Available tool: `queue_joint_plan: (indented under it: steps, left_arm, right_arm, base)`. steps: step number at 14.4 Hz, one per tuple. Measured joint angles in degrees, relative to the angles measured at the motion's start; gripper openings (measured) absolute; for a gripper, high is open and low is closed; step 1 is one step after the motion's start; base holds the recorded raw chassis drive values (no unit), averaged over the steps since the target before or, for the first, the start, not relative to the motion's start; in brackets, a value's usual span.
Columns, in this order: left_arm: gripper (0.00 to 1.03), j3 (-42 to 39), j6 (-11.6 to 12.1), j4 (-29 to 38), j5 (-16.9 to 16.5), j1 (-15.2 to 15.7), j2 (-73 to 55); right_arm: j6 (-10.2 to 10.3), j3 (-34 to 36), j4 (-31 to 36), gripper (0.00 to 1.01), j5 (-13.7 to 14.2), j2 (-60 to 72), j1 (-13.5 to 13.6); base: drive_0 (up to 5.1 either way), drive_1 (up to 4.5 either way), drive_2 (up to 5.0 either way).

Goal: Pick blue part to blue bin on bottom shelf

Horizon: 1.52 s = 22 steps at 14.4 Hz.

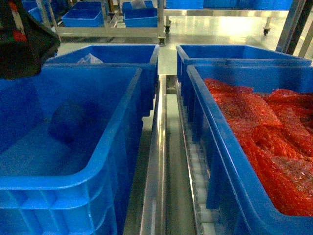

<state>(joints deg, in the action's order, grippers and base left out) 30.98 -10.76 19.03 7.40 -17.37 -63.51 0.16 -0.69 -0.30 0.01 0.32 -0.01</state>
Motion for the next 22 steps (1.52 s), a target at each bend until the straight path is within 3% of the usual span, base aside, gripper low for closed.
queue_joint_plan:
  steps: [1, 2, 3, 4, 6, 9, 10, 13, 14, 15, 17, 18, 22]
  left_arm:
    - [0.98, 0.17, -0.22, 0.02, 0.00, 0.00, 0.13]
    - [0.95, -0.90, 0.79, 4.44, 1.95, -0.22, -0.61]
    - [0.81, -5.99, 5.01, 16.20, 7.17, 0.50, 0.11]
    - [0.69, -10.75, 7.41, 20.35, 7.17, 2.49, 2.95]
    - [0.44, -15.50, 9.33, 21.05, 4.92, 5.70, 7.91]
    - [0.06, -21.22, 9.75, 19.41, 1.09, 9.18, 14.75]
    - [0.02, -22.73, 9.77, 18.34, 0.09, 10.25, 17.40]
    - [0.02, -25.57, 9.79, 15.17, -2.40, 12.33, 23.21]
    - [0.02, -26.36, 9.81, 13.86, -6.23, 15.69, 25.31]
    - [0.02, -27.12, 9.77, 12.20, -6.49, 17.79, 27.80]
    - [0.02, -28.44, 9.81, 8.55, -7.41, 17.20, 32.87]
    - [0.02, -30.18, 9.79, 11.47, -7.32, 17.20, 33.40]
    - [0.02, -30.36, 9.81, 5.01, -7.39, 17.20, 39.12]
  right_arm:
    - [0.00, 0.00, 0.00, 0.98, 0.00, 0.00, 0.00]
    - [0.00, 0.00, -0.02, 0.98, 0.00, 0.00, 0.00]
    - [0.00, 0.00, -0.02, 0.98, 0.00, 0.00, 0.00]
    - [0.00, 0.00, 0.00, 0.98, 0.00, 0.00, 0.00]
    - [0.00, 0.00, -0.02, 0.98, 0.00, 0.00, 0.00]
    - [0.00, 0.00, -0.02, 0.98, 0.00, 0.00, 0.00]
    - [0.00, 0.00, -0.02, 0.98, 0.00, 0.00, 0.00]
    - [0.00, 0.00, -0.02, 0.98, 0.00, 0.00, 0.00]
    - [0.00, 0.00, 0.00, 0.98, 0.00, 0.00, 0.00]
    - [0.00, 0.00, 0.00, 0.98, 0.02, 0.00, 0.00]
    - [0.00, 0.00, 0.00, 0.98, 0.00, 0.00, 0.00]
    - [0.00, 0.00, 0.00, 0.98, 0.00, 0.00, 0.00]
    - [0.00, 0.00, 0.00, 0.98, 0.00, 0.00, 0.00]
  base:
    - [0.0, 0.00, 0.0]
    - [0.0, 0.00, 0.0]
    - [0.0, 0.00, 0.0]
    - [0.0, 0.00, 0.0]
    - [0.0, 0.00, 0.0]
    - [0.0, 0.00, 0.0]
    - [0.0, 0.00, 0.0]
    - [0.0, 0.00, 0.0]
    - [0.0, 0.00, 0.0]
    - [0.0, 0.00, 0.0]
    - [0.0, 0.00, 0.0]
    - [0.0, 0.00, 0.0]
    - [0.0, 0.00, 0.0]
